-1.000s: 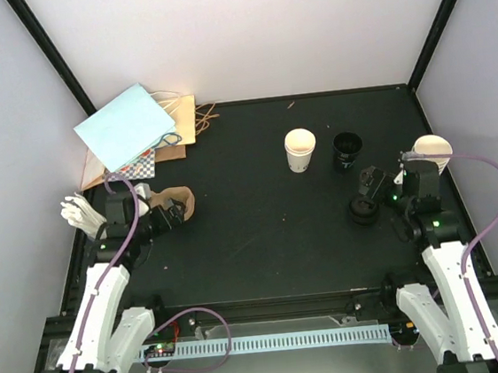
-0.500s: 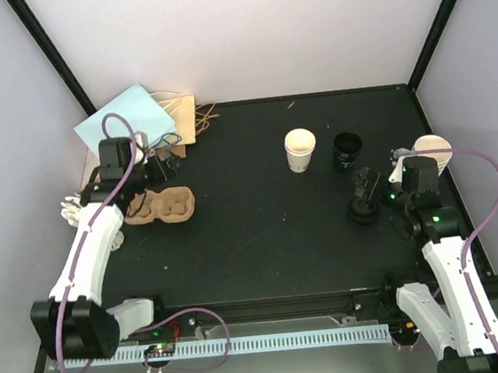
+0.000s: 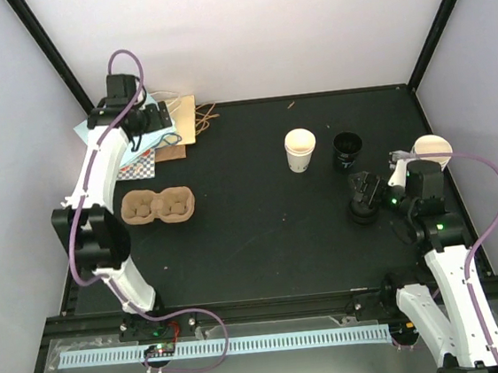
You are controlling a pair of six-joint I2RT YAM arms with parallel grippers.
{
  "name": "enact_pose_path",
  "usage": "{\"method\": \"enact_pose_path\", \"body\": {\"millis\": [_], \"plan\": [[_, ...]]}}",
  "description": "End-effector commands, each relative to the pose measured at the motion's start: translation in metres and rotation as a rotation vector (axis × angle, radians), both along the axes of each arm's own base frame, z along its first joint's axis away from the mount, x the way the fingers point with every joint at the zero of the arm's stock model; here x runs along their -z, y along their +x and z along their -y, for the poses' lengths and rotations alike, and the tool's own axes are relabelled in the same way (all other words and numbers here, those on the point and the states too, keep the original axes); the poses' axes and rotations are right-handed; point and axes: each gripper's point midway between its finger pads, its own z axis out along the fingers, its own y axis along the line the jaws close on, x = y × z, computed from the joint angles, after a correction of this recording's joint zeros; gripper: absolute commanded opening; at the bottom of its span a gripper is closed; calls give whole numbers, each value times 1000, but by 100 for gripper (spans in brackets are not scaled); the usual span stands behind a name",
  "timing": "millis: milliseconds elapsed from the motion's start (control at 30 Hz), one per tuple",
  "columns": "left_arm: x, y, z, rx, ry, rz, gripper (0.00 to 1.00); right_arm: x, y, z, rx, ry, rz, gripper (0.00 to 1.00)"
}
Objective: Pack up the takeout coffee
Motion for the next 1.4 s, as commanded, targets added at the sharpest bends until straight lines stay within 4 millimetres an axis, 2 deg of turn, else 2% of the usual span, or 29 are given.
{"method": "enact_pose_path", "body": {"millis": [0, 233, 433, 533, 667, 800, 967, 1167, 1367], "plan": [[6, 15, -31, -58, 189, -101, 99, -6, -5, -11, -61, 28, 12, 100], [21, 58, -23, -18, 254, -104, 99, -8, -5, -13, -79, 28, 26, 100], [34, 81, 3, 44, 292, -62, 99, -6, -4, -13, -86, 19, 24, 100], [49, 89, 9, 72, 367, -75, 99, -5, -4, -14, -89, 19, 24, 100], [70, 98, 9, 99, 558, -114, 99, -5, -3, -15, -94, 25, 26, 100], [80, 104, 7, 86, 765, -141, 99, -3, 0, -18, -107, 43, 32, 100], [88, 112, 4, 72, 877, -148, 99, 0, 4, -21, -124, 48, 20, 100], [112, 124, 1, 50, 1034, -173, 99, -1, 7, -24, -135, 55, 16, 100], [114, 142, -6, 6, 1170, -143, 97, -1, 8, -26, -150, 57, 10, 100]]}}
